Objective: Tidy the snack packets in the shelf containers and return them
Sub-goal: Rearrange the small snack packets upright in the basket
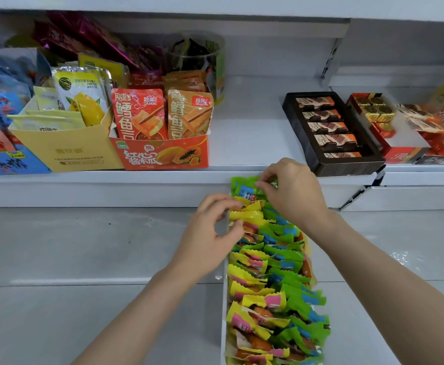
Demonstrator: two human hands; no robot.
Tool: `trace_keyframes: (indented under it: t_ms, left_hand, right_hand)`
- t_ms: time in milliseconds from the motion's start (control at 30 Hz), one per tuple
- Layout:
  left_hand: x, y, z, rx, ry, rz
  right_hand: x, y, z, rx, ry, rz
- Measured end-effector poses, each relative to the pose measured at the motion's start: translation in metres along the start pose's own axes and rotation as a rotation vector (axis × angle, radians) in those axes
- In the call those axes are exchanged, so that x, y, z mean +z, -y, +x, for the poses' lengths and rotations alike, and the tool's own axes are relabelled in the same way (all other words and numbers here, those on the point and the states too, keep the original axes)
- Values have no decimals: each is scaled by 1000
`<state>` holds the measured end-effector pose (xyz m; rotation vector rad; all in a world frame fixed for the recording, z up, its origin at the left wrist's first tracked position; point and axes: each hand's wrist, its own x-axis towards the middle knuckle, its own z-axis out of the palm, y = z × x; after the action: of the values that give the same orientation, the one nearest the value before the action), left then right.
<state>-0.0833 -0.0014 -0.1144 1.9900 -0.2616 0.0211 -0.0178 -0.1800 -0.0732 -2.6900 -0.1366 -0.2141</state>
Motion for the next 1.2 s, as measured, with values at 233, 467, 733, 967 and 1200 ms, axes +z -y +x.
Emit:
trace_keyframes:
  t_ms: [233,467,733,967,1200]
  left_hand:
    - [-5,-1,-2,38,37,96]
    - [-5,-2,-1,59,42,132]
    - [-3,-5,-2,-25,92,91]
    - [-5,-8,-5,-6,145,186]
    - [-7,-9,-7,-49,162,169]
  right_hand:
    - [-1,1,-4,-33,-14,65]
    - [-9,-7,-16,-150,12,66]
    - [-8,2,-7,-112,125,46]
    - [-4,1,-29,-233,26,2]
    - [-27,7,-26,-174,81,295]
